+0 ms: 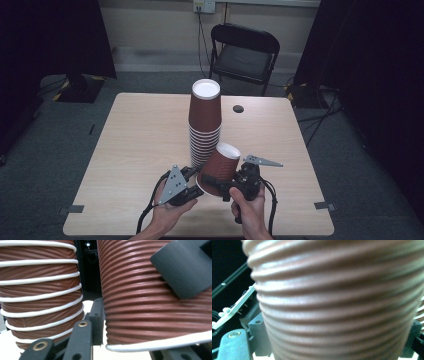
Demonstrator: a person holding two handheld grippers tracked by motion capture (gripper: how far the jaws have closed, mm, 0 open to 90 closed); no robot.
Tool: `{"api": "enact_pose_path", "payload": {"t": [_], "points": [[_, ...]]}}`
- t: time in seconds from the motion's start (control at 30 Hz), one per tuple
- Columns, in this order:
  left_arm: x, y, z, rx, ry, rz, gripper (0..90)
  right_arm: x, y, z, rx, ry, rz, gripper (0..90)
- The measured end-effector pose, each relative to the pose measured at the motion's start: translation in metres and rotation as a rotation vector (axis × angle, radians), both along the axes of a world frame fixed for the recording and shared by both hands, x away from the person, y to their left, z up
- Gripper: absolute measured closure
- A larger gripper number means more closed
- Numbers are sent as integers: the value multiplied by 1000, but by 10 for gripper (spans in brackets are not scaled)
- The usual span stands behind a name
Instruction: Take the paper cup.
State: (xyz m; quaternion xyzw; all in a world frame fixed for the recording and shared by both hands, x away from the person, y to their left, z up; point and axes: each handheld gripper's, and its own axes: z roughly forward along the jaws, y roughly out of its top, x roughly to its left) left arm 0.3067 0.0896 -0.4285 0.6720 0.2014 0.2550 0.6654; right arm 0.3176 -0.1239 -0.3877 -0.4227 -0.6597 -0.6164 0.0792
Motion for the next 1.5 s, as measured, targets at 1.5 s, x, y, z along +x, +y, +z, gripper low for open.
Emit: {"api": "enact_pose_path", "payload": {"t": [1.5], "points": [[5,14,-10,48,179,-127,841,22,-35,-8,114,-20,-47,122]]}}
